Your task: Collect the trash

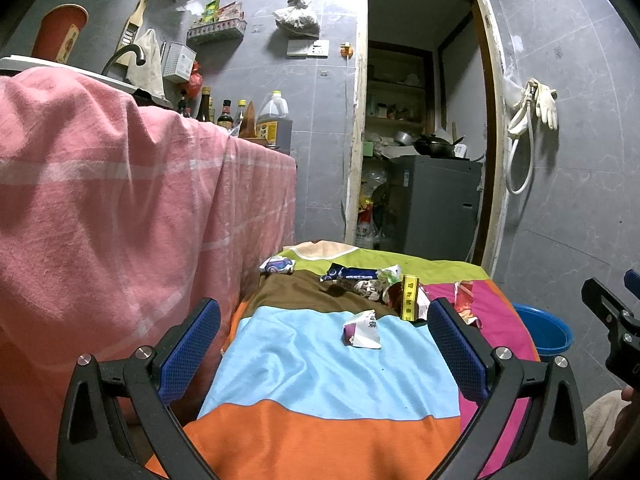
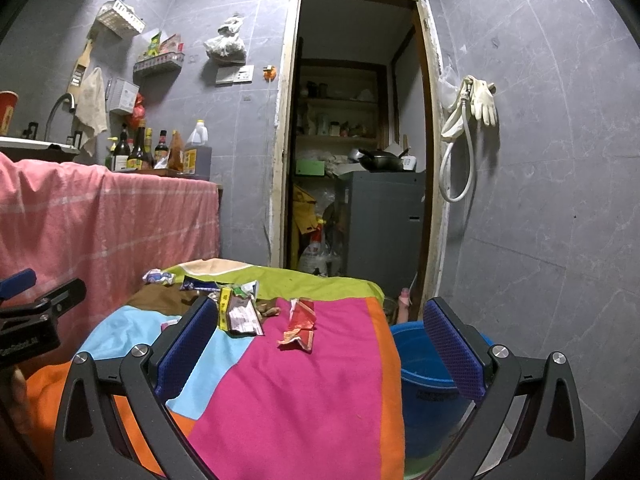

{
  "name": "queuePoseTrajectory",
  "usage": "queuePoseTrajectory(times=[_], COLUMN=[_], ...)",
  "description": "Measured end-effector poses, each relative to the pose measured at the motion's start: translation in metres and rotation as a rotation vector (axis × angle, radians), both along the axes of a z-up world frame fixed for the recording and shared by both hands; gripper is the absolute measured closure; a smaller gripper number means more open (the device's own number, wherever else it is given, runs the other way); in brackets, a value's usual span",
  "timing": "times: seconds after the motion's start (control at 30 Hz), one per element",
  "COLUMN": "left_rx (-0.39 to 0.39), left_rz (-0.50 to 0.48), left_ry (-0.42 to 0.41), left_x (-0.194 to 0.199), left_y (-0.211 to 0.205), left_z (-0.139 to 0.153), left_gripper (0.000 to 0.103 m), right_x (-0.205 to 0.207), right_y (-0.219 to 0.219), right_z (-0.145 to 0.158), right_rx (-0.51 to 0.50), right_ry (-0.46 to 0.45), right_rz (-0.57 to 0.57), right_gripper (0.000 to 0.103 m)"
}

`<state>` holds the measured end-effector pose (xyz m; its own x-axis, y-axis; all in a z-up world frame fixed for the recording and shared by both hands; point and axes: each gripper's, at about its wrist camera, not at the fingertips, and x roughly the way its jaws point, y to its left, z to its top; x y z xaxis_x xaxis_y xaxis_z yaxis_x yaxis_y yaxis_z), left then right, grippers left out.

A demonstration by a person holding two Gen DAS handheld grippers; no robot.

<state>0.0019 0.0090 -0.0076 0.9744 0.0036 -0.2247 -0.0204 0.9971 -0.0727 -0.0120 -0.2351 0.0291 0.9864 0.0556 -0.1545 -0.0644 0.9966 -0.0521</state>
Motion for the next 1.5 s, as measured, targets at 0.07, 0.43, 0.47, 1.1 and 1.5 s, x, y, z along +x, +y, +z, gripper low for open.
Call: queuePoseTrajectory(times=[0.07, 0.43, 0.47, 1.1, 1.5], left_rx=[0.002, 0.0, 0.0, 0.012, 0.007], left_rz=[0.002, 0.002, 0.002, -0.006, -0.052], left_ry=[-0.001, -0.001, -0.001, -0.012, 0.101], left_x=[0.0, 0.0, 0.0, 0.01, 0.078], left_y=[0.001, 0.002, 0.003, -0.005, -0.011], left_z=[-0.001, -0.001, -0.001, 0.007, 0.012], left_gripper=[0.002, 0.002, 0.002, 0.002, 0.002], right_x=[0.001, -0.003, -0.003, 0.006, 0.068], right_y=[-0.002, 0.01, 0.01, 0.012, -0.005], right_z=[-0.001, 0.001, 0.001, 0.014, 0.02], right_rx=[0.001, -0.005, -0.004, -0.008, -0.009], right_ry=[-0.001, -0.005, -0.005, -0.053, -0.049], right_rz=[0.002, 0.004, 0.005, 0.03, 0.03], right_gripper=[0.0, 0.0, 0.0, 0.0, 0.0])
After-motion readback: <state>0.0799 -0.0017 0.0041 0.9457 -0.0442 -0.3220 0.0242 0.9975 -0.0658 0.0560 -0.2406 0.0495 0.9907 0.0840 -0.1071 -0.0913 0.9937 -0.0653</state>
